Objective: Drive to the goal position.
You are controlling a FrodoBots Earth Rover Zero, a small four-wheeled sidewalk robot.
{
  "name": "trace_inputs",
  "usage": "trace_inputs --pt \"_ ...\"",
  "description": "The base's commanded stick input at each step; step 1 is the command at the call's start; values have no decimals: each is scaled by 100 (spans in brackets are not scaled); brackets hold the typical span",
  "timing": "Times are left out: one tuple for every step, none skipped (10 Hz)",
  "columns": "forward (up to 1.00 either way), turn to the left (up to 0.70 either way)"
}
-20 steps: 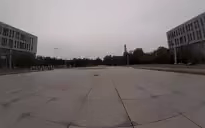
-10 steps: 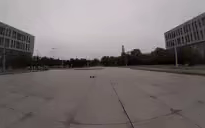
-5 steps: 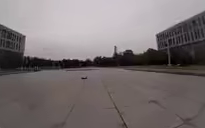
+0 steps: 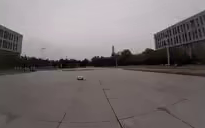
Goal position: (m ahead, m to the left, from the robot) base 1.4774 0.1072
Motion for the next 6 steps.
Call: trace_inputs --pt "70 0" --pt "70 0" --pt "70 0" --pt "70 0" --pt "70 0" --pt "70 0"
